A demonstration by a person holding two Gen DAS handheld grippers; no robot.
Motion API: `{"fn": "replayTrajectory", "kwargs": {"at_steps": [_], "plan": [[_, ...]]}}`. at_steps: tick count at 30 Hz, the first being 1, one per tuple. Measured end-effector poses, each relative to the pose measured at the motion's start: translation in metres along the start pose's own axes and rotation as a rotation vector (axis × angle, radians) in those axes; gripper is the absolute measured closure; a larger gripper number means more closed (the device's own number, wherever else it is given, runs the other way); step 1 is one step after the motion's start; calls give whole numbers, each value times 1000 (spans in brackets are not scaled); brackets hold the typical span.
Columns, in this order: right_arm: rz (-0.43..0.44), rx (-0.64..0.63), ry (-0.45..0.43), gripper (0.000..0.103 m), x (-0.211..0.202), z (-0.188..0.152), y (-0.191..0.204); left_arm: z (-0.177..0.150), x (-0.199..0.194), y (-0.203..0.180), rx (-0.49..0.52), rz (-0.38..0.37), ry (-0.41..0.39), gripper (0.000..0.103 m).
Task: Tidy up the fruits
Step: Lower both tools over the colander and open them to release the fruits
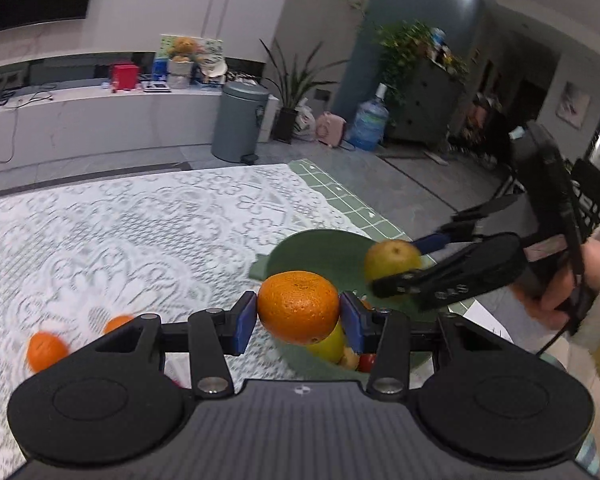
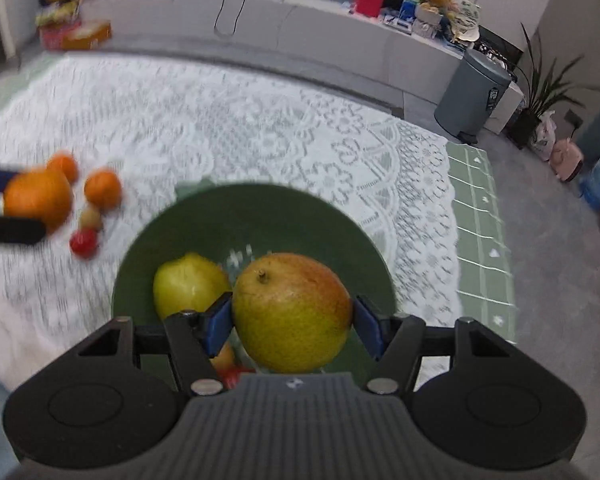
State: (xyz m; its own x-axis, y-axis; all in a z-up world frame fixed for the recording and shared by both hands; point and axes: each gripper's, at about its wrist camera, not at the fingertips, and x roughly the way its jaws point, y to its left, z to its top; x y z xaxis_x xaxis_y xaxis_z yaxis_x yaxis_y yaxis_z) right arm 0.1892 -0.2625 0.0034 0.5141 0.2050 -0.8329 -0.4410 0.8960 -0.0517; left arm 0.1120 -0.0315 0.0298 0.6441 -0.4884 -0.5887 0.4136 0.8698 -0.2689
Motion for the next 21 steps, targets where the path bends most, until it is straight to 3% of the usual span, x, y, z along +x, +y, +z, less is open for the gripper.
{"fn": "replayTrajectory", "kwargs": {"at_steps": [7, 21], "plan": [[65, 170, 4, 42, 50, 13, -12, 14, 33, -4, 56, 35, 54, 52], [120, 222, 48, 42, 94, 7, -18, 21, 70, -7, 120, 54, 126, 52]]}}
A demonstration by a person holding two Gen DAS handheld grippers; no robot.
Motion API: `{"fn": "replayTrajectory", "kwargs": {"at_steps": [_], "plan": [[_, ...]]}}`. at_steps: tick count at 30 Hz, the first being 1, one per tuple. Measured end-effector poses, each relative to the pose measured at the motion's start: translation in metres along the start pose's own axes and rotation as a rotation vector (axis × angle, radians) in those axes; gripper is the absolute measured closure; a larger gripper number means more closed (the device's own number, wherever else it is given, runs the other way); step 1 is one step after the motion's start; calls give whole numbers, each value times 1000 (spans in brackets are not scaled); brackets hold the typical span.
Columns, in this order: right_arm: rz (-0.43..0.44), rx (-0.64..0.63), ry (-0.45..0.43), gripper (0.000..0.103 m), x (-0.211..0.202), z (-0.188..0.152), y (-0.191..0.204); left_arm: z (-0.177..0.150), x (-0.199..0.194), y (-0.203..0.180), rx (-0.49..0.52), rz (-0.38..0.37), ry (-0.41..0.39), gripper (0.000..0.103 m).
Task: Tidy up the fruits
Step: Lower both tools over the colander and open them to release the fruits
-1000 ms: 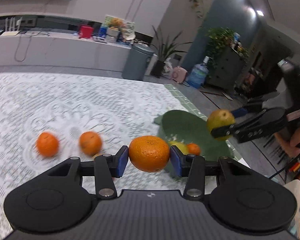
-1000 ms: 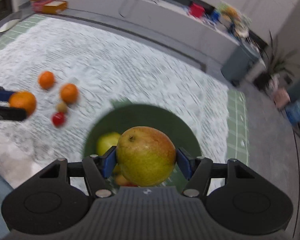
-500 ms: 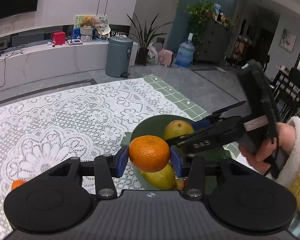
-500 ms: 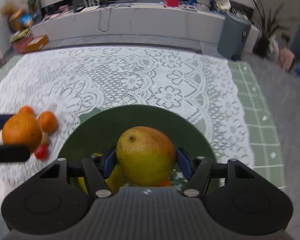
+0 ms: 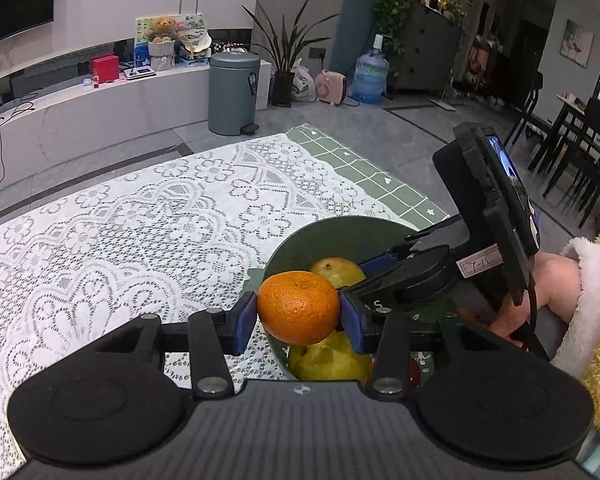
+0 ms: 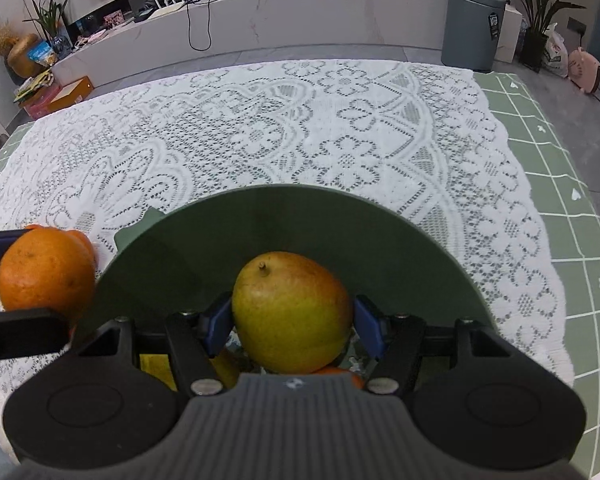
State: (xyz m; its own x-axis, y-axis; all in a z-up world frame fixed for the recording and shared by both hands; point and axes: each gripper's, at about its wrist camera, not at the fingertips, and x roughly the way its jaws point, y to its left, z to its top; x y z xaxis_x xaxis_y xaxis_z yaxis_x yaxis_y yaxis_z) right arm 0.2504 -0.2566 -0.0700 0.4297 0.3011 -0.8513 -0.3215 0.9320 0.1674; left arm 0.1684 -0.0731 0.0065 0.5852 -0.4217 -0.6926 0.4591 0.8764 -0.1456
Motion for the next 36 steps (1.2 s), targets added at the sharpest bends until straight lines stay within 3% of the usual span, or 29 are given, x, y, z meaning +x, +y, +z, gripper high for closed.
{"fn": "replayTrajectory", "kwargs": {"at_steps": [5, 9, 17, 21, 27, 36], "plan": [[0, 13, -13, 41, -2, -3, -2, 2, 5, -6, 41, 13, 7, 52], [0, 34, -80, 41, -19, -9, -4, 3, 5, -6, 60, 27, 8, 52], [6, 213, -318, 42, -73, -39, -17, 6, 13, -17, 131, 36, 38, 52], [-35, 300, -386, 49, -87, -55, -22, 9, 25, -34, 204, 55, 55, 52], [-80, 381, -546, 49, -109, -63, -37, 13, 53, -55, 259, 21, 86, 52], [-53, 536, -543, 49, -103, -69, -71, 22, 98, -82, 379, 3, 139, 52]]}}
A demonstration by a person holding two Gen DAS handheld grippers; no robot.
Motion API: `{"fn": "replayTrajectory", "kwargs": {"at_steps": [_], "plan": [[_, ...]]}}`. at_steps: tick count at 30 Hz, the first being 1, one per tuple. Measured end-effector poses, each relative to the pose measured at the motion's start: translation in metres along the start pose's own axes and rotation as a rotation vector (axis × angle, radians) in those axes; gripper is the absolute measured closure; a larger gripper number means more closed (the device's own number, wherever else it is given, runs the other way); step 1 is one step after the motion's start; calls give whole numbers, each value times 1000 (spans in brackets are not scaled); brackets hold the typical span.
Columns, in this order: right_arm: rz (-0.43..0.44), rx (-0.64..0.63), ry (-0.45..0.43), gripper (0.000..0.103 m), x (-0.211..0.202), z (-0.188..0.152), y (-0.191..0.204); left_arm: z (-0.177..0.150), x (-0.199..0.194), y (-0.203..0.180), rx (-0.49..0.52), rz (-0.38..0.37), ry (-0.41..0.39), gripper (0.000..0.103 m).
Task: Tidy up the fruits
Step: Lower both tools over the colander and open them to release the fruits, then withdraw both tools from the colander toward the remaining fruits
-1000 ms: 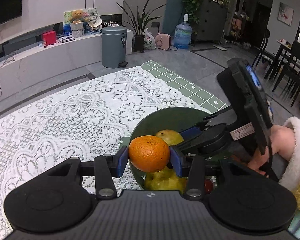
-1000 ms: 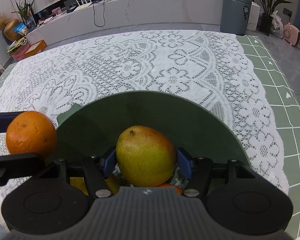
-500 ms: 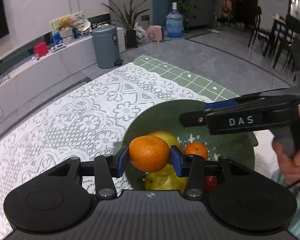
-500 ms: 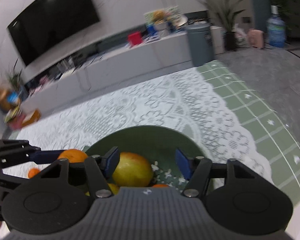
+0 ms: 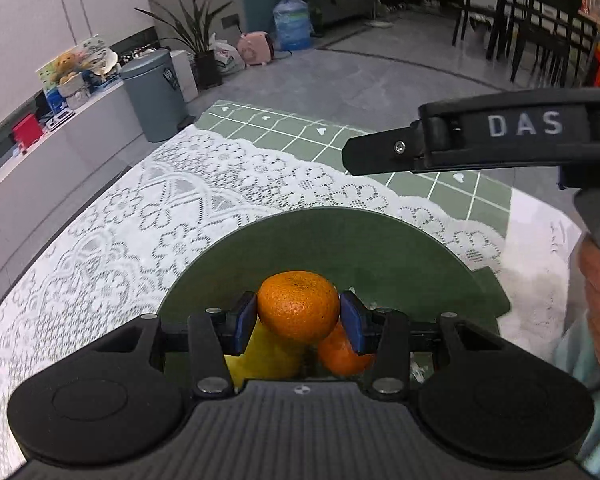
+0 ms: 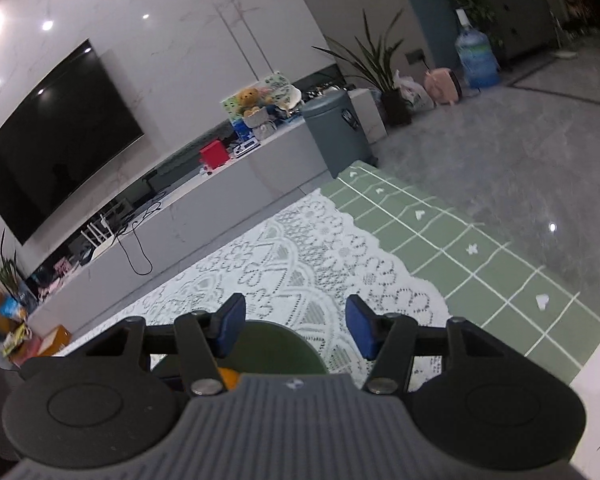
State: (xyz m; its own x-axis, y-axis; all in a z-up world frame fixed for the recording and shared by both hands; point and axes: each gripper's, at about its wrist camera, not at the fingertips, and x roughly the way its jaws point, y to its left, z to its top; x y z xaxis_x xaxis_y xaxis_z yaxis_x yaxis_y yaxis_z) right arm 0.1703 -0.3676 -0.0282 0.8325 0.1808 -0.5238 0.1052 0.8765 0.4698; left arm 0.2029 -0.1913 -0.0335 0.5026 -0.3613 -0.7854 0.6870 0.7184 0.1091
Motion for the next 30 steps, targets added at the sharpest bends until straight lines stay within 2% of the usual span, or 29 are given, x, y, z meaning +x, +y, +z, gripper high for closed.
{"fn": "replayTrajectory", "kwargs": {"at_steps": [8, 16, 24, 30], "plan": [[11, 30, 18, 49, 2, -3, -7, 9, 28, -8, 44, 6, 64, 52], [9, 26, 28, 48, 2, -4, -8, 10, 35, -12, 41, 15, 78, 49], [7, -7, 34, 48, 4, -6, -3, 12, 13, -9, 19, -3, 35, 46], [13, -55, 5, 44, -5, -9, 7, -2, -31, -6, -10, 21, -33, 45]]}}
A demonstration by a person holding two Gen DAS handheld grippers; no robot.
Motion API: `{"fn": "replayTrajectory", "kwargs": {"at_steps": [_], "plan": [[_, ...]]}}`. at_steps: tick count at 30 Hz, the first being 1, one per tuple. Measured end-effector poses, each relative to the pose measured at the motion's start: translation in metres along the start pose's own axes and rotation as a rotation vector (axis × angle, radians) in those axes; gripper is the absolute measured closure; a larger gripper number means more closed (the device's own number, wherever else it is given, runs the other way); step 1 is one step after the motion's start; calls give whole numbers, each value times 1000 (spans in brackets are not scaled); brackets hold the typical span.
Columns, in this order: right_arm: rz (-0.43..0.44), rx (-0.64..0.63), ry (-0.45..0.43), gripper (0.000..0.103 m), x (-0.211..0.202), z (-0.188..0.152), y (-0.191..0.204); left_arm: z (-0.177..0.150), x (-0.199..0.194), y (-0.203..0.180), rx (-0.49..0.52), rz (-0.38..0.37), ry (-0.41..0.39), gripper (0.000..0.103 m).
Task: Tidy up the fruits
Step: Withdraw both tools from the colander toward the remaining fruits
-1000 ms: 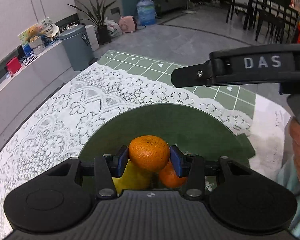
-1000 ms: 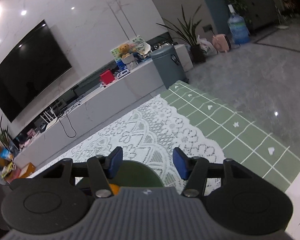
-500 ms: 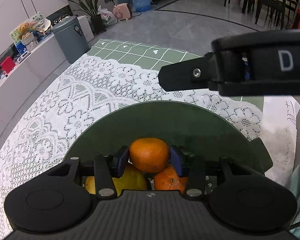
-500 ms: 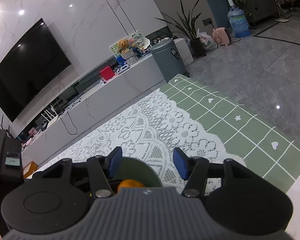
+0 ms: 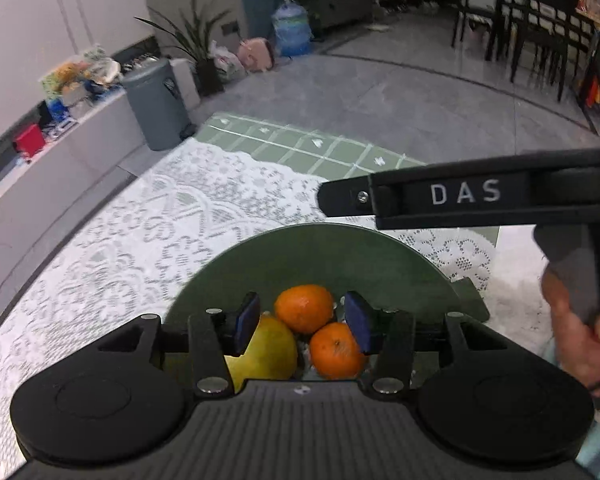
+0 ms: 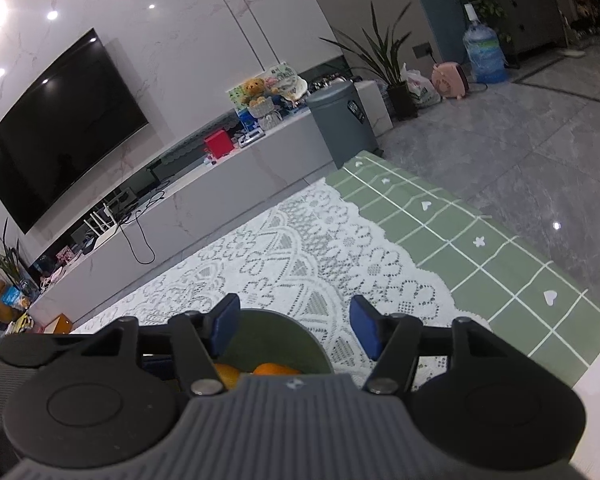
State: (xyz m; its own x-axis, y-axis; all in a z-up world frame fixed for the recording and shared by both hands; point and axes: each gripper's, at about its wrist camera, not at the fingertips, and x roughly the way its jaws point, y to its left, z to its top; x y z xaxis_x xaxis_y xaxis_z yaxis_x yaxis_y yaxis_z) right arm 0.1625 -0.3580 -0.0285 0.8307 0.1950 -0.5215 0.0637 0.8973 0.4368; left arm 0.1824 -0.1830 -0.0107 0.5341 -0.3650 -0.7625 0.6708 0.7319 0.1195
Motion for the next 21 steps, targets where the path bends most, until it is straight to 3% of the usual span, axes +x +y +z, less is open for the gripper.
{"fn": "replayTrajectory", "kwargs": {"at_steps": [5, 10, 14, 21], "plan": [[-12, -106, -48, 40, -13, -8, 25, -20, -43, 16, -113, 35, -65, 44], [30, -161, -97, 37, -34, -25, 52, -50, -82, 40, -247, 90, -111, 43], [68, -202, -131, 37, -51, -43, 76, -77, -108, 56, -354, 171, -149, 43], [191, -189, -59, 37, -64, -78, 117, -136, -145, 77, -488, 253, -186, 43]]}}
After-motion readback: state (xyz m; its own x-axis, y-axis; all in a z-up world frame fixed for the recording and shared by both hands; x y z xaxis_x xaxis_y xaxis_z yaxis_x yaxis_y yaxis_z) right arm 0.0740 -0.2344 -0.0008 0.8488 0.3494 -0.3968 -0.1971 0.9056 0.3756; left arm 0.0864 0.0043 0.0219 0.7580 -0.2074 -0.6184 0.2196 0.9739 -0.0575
